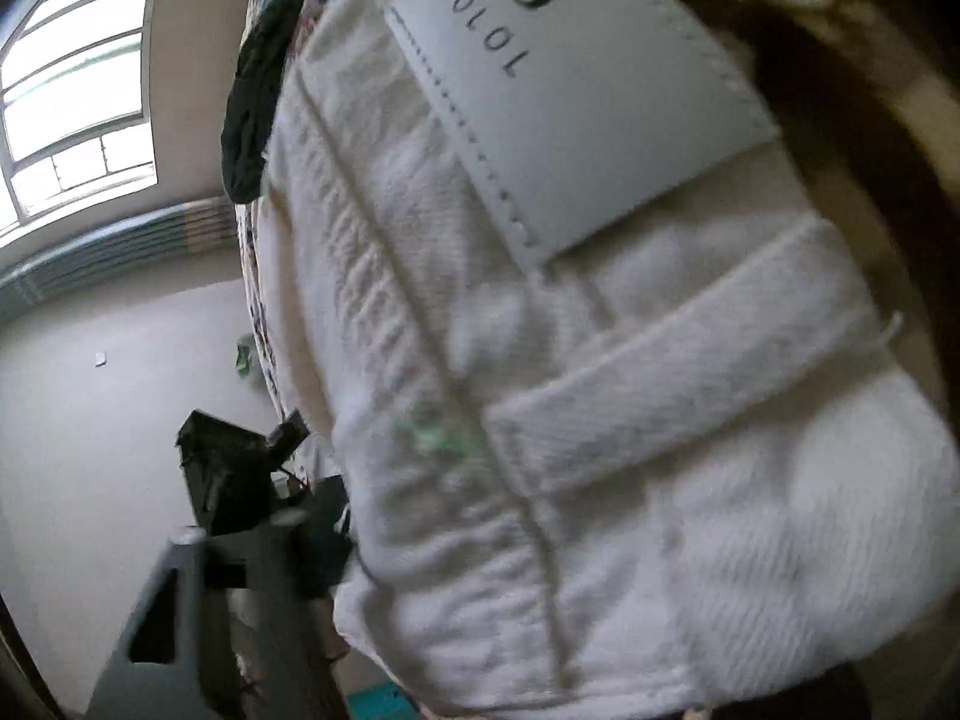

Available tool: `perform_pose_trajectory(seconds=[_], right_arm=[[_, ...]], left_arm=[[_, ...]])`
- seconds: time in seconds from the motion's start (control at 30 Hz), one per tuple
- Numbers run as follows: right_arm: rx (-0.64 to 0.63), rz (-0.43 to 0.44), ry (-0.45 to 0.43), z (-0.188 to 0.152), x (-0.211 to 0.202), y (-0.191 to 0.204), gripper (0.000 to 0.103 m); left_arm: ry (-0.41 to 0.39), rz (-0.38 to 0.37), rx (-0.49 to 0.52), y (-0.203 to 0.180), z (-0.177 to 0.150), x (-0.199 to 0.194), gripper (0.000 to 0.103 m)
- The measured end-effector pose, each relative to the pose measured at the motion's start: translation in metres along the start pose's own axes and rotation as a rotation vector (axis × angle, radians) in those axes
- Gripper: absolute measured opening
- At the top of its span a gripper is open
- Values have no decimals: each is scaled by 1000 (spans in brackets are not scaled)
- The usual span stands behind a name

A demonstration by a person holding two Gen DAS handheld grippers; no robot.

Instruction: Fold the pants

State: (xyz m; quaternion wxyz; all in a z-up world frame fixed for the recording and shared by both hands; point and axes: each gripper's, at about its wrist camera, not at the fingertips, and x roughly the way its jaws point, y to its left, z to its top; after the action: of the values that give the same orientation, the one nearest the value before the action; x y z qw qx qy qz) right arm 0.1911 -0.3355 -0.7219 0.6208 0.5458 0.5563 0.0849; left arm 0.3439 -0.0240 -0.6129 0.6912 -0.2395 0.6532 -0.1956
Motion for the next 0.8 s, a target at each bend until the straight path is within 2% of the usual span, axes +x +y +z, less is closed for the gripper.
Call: perform_pose_trajectory(seconds=[0.03,0.13,0.2,0.47,0.57,0.67,0.8], right_arm=[[-7,0,-10,-7,-5,0,41],[-61,-40,-56,-18,-14,28,35],[-73,-41,-74,-25,-18,48,34],[-141,-51,-129,-42,-63,129,32],[-164,-43,-154,-47,-66,165,32],[-186,-14,-179,-40,-71,201,32],[-214,15,-200,-6,-69,251,32]], left_arm=[[-2,12,27,-5,-1,-4,46],[-16,7,42,-10,-4,-22,31],[-20,-27,34,-13,-4,-35,23],[-37,-93,91,-41,14,-101,22],[-50,-108,116,-52,30,-127,22],[-81,-112,132,-65,56,-150,22],[-120,-96,149,-84,112,-166,22]])
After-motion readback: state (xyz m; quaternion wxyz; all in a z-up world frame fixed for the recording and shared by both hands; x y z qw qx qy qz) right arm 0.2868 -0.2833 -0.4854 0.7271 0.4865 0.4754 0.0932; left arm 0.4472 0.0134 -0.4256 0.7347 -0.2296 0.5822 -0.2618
